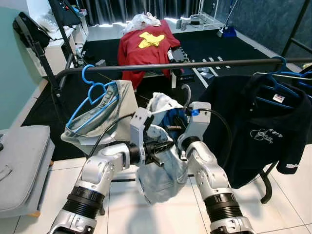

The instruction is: Hang hanger

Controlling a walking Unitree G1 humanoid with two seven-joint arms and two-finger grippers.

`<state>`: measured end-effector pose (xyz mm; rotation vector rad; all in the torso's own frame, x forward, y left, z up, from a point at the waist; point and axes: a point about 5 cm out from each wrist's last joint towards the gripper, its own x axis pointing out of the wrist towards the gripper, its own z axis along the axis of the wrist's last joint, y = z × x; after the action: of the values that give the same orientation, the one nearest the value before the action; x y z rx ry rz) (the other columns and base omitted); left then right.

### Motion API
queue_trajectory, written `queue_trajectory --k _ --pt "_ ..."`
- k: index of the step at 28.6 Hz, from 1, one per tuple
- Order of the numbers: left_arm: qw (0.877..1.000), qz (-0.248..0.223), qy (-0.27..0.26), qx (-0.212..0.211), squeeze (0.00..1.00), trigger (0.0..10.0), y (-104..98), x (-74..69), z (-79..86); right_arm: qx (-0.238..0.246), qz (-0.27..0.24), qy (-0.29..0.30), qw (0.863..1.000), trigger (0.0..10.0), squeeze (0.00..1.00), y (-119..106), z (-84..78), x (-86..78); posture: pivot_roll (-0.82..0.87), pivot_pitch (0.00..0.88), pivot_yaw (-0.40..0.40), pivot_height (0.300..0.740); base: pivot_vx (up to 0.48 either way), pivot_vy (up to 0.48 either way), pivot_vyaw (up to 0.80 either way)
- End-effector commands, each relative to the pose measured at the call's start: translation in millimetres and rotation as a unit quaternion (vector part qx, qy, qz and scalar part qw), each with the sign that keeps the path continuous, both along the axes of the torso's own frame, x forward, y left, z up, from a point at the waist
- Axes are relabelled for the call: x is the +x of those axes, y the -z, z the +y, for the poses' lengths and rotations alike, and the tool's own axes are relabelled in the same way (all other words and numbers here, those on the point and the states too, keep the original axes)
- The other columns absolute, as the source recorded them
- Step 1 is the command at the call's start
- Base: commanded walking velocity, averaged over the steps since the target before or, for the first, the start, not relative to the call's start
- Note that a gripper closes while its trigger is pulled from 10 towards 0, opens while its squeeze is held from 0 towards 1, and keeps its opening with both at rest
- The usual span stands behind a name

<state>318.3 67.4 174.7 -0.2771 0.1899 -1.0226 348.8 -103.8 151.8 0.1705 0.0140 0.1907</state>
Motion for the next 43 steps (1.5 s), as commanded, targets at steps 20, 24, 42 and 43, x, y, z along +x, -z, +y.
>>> queue_trajectory --k 20,24,42,43 --pt "0.998 -0.008 -0.048 -0.031 0.00 0.0 -21.0 6.9 4.3 0.003 0.021 -0.014 1.000 10.0 0.00 12.7 12.2 -12.4 -0.06 0.062 0.052 0.740 0.000 0.000 0.00" --pt "0.996 -0.003 -0.085 -0.017 0.00 0.0 -18.8 15.9 7.3 0.006 0.037 -0.054 0.998 10.0 0.00 12.7 22.2 -17.3 -0.07 0.069 0.055 0.740 0.000 0.000 0.00" --pt "0.968 -0.029 -0.213 0.127 0.00 0.0 5.0 40.4 34.4 -0.016 0.102 -0.134 0.986 10.0 0.00 17.2 11.0 -31.5 -0.07 0.080 0.058 0.740 0.000 0.000 0.00" --pt "0.968 -0.029 -0.213 0.127 0.00 0.0 5.0 40.4 34.4 -0.016 0.102 -0.134 0.986 10.0 0.00 17.2 11.0 -31.5 -0.07 0.080 0.058 0.740 0.000 0.000 0.00"
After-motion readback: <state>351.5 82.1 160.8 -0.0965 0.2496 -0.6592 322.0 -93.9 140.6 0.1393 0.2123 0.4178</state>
